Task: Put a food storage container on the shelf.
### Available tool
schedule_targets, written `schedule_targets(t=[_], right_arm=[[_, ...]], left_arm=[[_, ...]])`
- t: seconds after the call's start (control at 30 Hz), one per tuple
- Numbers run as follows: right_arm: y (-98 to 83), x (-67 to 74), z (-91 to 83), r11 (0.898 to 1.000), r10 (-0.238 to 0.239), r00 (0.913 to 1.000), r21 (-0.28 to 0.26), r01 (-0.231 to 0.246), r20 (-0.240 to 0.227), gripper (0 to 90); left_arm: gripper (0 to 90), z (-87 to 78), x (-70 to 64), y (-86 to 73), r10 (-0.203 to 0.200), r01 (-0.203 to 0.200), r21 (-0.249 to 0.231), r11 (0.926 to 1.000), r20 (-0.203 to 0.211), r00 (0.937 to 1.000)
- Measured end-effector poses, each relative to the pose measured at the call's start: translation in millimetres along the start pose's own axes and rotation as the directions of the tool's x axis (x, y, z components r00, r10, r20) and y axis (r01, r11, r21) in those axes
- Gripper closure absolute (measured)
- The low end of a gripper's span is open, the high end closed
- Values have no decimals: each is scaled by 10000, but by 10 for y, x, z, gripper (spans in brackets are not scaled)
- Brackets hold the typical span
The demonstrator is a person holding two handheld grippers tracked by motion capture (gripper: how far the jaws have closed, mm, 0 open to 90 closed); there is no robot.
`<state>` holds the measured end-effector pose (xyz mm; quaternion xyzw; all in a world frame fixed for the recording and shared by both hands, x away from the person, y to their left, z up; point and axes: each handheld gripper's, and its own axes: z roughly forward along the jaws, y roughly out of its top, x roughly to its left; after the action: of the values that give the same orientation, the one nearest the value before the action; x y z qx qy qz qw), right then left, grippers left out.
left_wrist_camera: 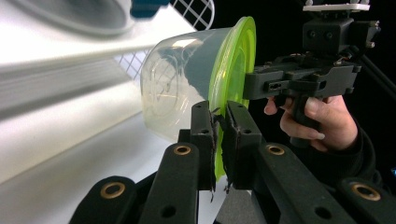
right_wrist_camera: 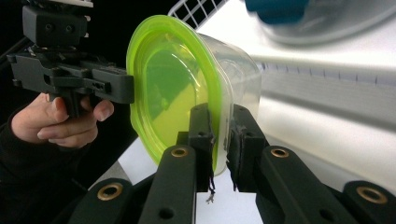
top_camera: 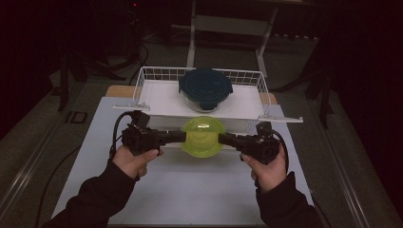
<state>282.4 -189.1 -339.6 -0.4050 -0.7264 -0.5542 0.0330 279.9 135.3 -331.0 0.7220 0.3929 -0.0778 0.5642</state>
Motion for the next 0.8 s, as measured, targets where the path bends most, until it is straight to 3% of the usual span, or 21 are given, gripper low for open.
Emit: schedule_targets(t=[0.37, 0.8], right_arm=[[486, 84, -38, 9983, -306, 9992, -480, 319, 270, 807], [1053, 61, -45, 9959, -286, 9986, -842, 322, 435, 805]], left_arm=[[825, -81, -81, 474, 225, -236, -413, 9989, -267, 9994], [828, -90, -122, 1028, 362, -410, -673, 9969, -701, 9969]])
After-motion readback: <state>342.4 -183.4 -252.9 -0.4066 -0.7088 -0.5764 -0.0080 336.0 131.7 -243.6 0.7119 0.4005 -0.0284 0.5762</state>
